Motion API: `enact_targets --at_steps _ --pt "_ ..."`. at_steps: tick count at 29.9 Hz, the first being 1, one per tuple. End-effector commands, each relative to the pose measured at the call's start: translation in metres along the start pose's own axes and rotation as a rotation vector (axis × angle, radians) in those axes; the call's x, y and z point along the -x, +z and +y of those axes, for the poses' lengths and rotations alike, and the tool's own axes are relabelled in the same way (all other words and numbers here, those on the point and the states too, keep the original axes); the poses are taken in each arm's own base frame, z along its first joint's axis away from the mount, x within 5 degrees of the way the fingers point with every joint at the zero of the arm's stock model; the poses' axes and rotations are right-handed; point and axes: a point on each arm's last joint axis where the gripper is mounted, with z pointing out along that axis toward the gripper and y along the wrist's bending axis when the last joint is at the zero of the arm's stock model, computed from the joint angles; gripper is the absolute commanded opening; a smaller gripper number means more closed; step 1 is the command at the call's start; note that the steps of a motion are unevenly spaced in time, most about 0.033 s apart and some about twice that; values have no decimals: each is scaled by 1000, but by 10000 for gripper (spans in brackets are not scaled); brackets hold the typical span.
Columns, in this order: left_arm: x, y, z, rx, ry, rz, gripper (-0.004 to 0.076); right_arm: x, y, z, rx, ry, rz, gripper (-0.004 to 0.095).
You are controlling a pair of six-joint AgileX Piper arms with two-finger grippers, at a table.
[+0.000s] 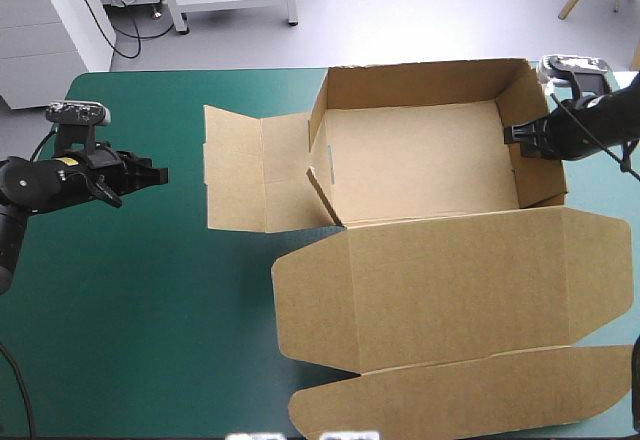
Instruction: Fold the box
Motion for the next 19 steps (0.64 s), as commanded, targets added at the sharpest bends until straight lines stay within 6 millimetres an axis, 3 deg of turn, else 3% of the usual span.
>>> enact_targets --at_steps 1,4,6,12,19 --pt "12 -13 -8 -48 6 -88 232 -4 -45 9 61 12 -174 -19" --pt "13 -14 -13 -107 -33 -99 417 -10 -62 6 45 33 -221 -20" --pt "15 -14 -18 -161 -86 -122 494 -13 -71 6 32 34 -243 -19" --pt "19 -17 -32 -348 -242 -130 496 -23 -83 20 92 -3 -288 -19" --pt "13 -15 -39 -437 -241 -41 492 -31 -64 25 224 12 -279 -19"
